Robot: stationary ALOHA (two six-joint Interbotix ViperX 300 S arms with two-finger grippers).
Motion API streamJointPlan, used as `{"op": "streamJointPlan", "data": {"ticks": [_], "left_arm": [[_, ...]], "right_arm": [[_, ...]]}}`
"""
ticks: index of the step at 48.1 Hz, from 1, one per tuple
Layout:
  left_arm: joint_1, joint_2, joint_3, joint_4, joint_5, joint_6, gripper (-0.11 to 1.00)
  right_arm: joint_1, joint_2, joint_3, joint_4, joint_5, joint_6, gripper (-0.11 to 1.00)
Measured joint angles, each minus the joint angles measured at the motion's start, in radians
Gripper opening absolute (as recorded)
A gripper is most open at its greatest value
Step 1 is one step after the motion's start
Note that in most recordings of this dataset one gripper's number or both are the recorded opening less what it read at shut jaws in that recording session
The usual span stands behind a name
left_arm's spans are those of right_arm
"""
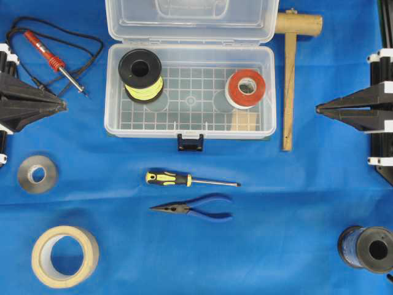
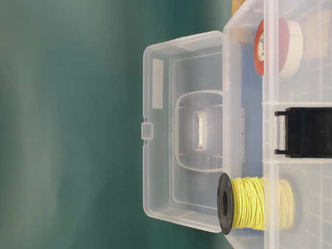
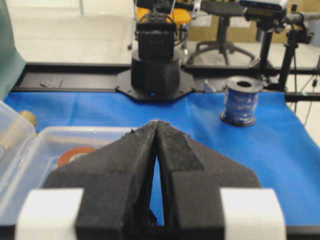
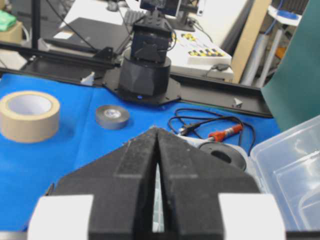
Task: Close the tool box with the left arm.
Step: 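Move the left gripper up and over toward the open clear lid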
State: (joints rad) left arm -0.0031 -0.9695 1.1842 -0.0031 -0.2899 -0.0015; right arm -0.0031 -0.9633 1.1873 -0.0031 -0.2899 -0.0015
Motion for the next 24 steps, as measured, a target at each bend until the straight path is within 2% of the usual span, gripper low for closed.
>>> {"op": "streamJointPlan", "data": {"ticks": [5, 13, 24], "left_arm": [[0.002, 0.008, 0.0, -0.023, -0.012, 0.008, 0.0], [0.023, 0.012, 0.0, -0.028, -0.048, 0.014, 0.0], [0.16, 0.012, -0.014, -0.028, -0.094, 0.041, 0.01]], "right_arm": [[-0.003, 0.003, -0.008, 0.0, 0.012, -0.011, 0.0], [-0.023, 0.008, -0.015, 0.0, 0.035, -0.011, 0.0], [-0.041, 0.012, -0.015, -0.002, 0.04, -0.011, 0.0]]}}
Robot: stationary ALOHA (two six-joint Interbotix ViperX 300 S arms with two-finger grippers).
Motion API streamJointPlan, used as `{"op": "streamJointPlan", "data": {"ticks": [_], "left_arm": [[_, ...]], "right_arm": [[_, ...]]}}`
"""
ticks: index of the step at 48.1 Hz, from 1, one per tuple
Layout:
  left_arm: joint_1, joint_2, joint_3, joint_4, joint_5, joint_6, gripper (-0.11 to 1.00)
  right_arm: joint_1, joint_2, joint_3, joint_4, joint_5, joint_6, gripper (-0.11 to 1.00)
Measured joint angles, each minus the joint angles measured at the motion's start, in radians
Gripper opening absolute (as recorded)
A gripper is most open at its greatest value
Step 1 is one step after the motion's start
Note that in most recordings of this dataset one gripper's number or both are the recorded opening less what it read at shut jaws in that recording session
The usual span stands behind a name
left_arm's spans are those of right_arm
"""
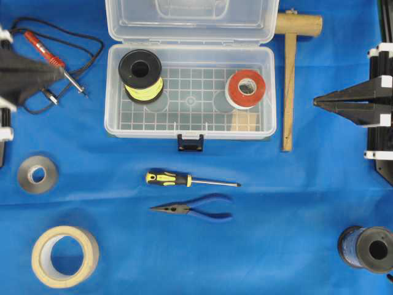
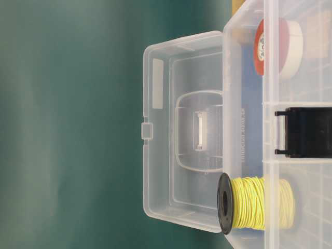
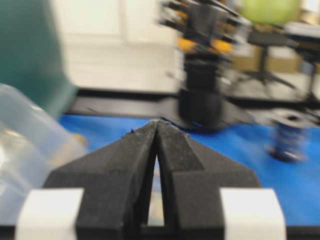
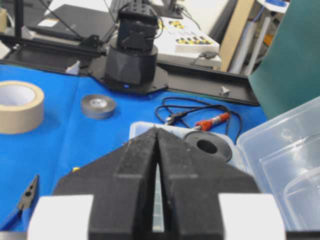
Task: Close the tool box with the left arm.
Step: 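Move the left gripper up and over toward the open clear lid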
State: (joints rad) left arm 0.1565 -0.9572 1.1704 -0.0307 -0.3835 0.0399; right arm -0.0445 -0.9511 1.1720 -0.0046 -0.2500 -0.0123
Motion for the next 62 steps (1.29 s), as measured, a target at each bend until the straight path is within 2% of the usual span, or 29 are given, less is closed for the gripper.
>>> {"op": "streamJointPlan", "data": {"ticks": [3, 6, 10, 16, 19, 29, 41, 49, 56, 62], "left_arm": [[0.046, 0.0, -0.008, 0.0, -0.003, 0.003, 0.02], [0.095, 0.0, -0.017, 0.0, -0.005, 0.002, 0.12], [0.152, 0.003, -0.026, 0.0, -0.006, 0.003, 0.36], [0.192, 0.051, -0.052, -0.002, -0.012, 0.003, 0.72], [0.204, 0.11, -0.083, -0.002, -0.02, 0.003, 0.85], [0.284, 0.322, -0.23, 0.0, -0.038, 0.017, 0.87], [0.4, 0.574, -0.434, -0.002, 0.006, 0.089, 0.89], [0.465, 0.713, -0.589, -0.002, 0.169, 0.112, 0.9], [0.505, 0.813, -0.706, -0.002, 0.342, 0.181, 0.9], [0.525, 0.894, -0.793, -0.002, 0.469, 0.184, 0.9]], "right_arm": [[0.0, 0.002, 0.0, 0.0, 0.0, 0.0, 0.0], [0.0, 0.003, 0.0, 0.0, 0.0, 0.002, 0.0], [0.0, 0.003, 0.0, -0.003, 0.0, 0.002, 0.0], [-0.005, 0.003, 0.0, -0.009, 0.0, 0.0, 0.0], [-0.008, 0.003, 0.0, -0.011, 0.002, 0.0, 0.0], [-0.015, 0.008, 0.0, -0.012, 0.003, -0.002, 0.0], [-0.015, 0.021, 0.0, -0.012, 0.018, -0.002, 0.0], [-0.015, 0.023, 0.0, -0.012, 0.02, -0.002, 0.0], [-0.015, 0.04, 0.0, -0.012, 0.021, -0.002, 0.0], [-0.015, 0.054, 0.0, -0.012, 0.021, -0.002, 0.0]]}}
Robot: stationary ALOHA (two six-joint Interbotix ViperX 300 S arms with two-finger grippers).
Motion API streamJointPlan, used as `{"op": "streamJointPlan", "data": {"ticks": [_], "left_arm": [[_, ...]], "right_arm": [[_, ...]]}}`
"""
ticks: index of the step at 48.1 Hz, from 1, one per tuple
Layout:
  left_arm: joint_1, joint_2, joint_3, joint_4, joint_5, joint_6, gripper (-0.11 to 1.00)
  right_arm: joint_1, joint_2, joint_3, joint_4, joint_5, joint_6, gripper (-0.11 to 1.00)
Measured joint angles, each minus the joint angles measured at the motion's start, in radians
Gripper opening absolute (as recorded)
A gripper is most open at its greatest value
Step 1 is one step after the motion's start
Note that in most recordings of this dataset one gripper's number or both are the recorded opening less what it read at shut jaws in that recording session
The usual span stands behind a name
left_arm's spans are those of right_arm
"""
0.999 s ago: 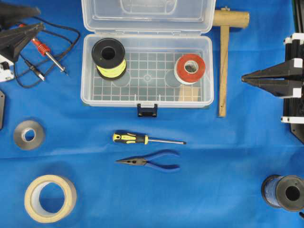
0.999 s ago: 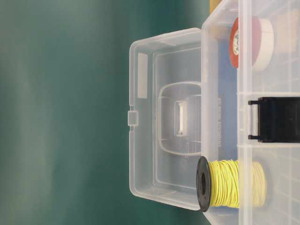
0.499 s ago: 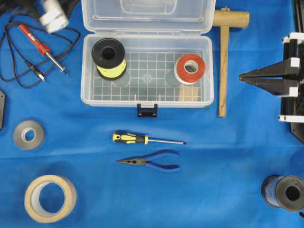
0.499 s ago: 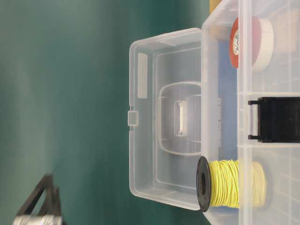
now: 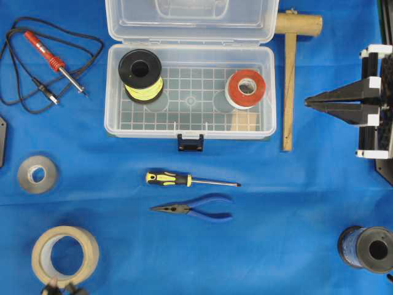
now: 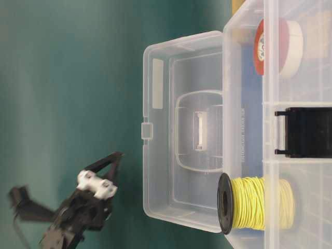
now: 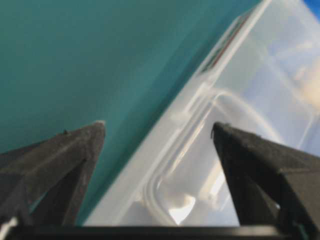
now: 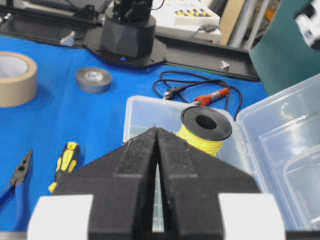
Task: Close the tool box with the left arm.
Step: 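Move the left gripper up and over toward the open clear lid, then push the left gripper against the upright lid's outer face, then swing the clear lid down over the box with the left gripper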
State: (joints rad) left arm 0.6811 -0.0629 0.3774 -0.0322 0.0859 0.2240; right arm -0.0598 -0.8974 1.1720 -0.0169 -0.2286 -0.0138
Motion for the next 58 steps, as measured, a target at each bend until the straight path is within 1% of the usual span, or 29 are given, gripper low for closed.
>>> {"op": "streamJointPlan", "data": {"ticks": [9, 13, 19, 25, 33, 43, 52, 58], "left_arm": [[0.034, 0.092, -0.08, 0.002, 0.14, 0.002, 0.9], [0.034, 0.126, -0.1, 0.002, 0.21, 0.0, 0.9], [0.025, 0.144, -0.118, 0.003, 0.284, 0.003, 0.9], [0.005, 0.144, -0.127, 0.006, 0.318, 0.002, 0.9], [-0.02, 0.144, -0.137, 0.008, 0.327, 0.0, 0.9], [-0.049, 0.137, -0.163, 0.008, 0.39, 0.002, 0.9], [-0.094, 0.081, -0.167, 0.008, 0.446, 0.0, 0.9], [-0.138, 0.023, -0.155, 0.009, 0.482, -0.002, 0.9]], "right_arm": [[0.0, 0.009, 0.0, 0.0, 0.0, 0.0, 0.0], [0.0, 0.012, 0.0, -0.002, 0.003, 0.0, 0.0], [0.0, 0.014, 0.0, -0.002, 0.011, -0.003, 0.0], [0.0, 0.015, 0.0, -0.002, 0.015, -0.003, 0.0], [-0.002, 0.017, 0.0, -0.002, 0.015, -0.003, 0.0], [-0.003, 0.018, 0.0, -0.002, 0.015, -0.003, 0.0], [-0.003, 0.018, 0.0, -0.002, 0.017, -0.003, 0.0], [-0.003, 0.018, 0.0, -0.002, 0.017, -0.003, 0.0]]}}
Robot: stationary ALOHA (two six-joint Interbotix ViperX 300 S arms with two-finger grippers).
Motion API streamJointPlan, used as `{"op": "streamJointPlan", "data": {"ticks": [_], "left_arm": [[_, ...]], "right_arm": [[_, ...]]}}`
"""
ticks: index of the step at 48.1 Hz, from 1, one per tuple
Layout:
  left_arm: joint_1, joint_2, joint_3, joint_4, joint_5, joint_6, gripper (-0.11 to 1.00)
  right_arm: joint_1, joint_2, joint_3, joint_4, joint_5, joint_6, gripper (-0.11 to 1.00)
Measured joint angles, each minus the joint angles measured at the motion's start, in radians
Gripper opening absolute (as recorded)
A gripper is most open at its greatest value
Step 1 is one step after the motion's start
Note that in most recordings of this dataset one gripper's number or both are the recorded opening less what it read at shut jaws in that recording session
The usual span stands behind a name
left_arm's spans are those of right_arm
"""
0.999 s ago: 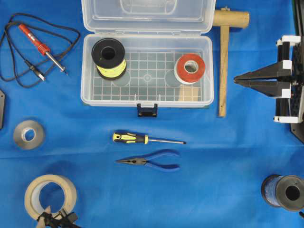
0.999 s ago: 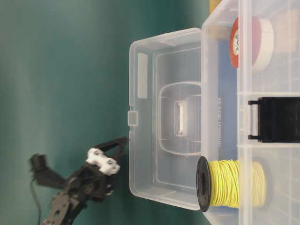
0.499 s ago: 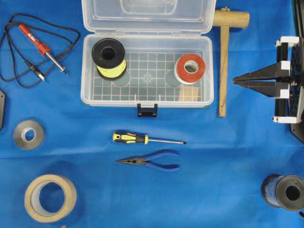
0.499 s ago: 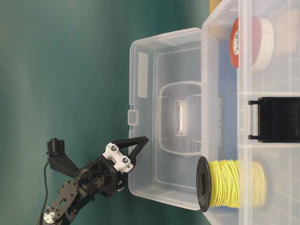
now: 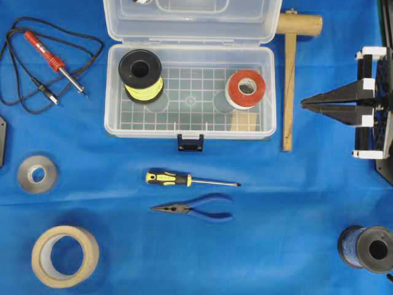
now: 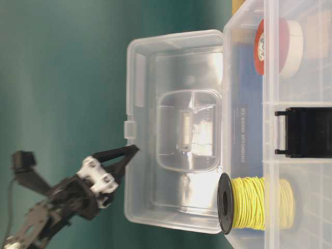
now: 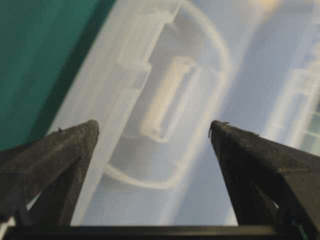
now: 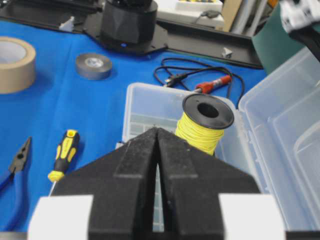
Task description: Close the tool box with the left arm.
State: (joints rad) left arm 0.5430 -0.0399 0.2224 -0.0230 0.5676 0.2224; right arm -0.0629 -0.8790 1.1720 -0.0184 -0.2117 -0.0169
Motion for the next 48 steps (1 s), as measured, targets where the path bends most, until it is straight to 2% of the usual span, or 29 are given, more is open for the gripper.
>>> {"op": "streamJointPlan", "data": {"ticks": [12, 21, 33, 36, 42, 48], "left_arm": [[-0.117, -0.129, 0.074, -0.002, 0.026, -0.044, 0.9], [-0.242, -0.204, 0.156, -0.005, 0.029, -0.084, 0.9], [-0.431, -0.249, 0.255, -0.015, 0.052, -0.23, 0.9], [-0.474, -0.258, 0.268, -0.014, 0.064, -0.296, 0.9], [-0.577, -0.265, 0.276, -0.014, 0.098, -0.382, 0.9], [-0.64, -0.27, 0.273, -0.014, 0.117, -0.42, 0.9]], "right_arm": [[-0.002, 0.0, 0.0, -0.002, 0.0, 0.0, 0.0], [0.0, 0.0, 0.0, -0.002, 0.0, 0.0, 0.0], [0.0, 0.0, 0.0, -0.002, -0.002, 0.0, 0.0], [-0.002, 0.0, 0.0, 0.0, -0.002, 0.0, 0.0], [-0.002, 0.0, 0.0, -0.002, 0.0, 0.002, 0.0], [-0.002, 0.0, 0.0, -0.002, -0.002, 0.002, 0.0]]}}
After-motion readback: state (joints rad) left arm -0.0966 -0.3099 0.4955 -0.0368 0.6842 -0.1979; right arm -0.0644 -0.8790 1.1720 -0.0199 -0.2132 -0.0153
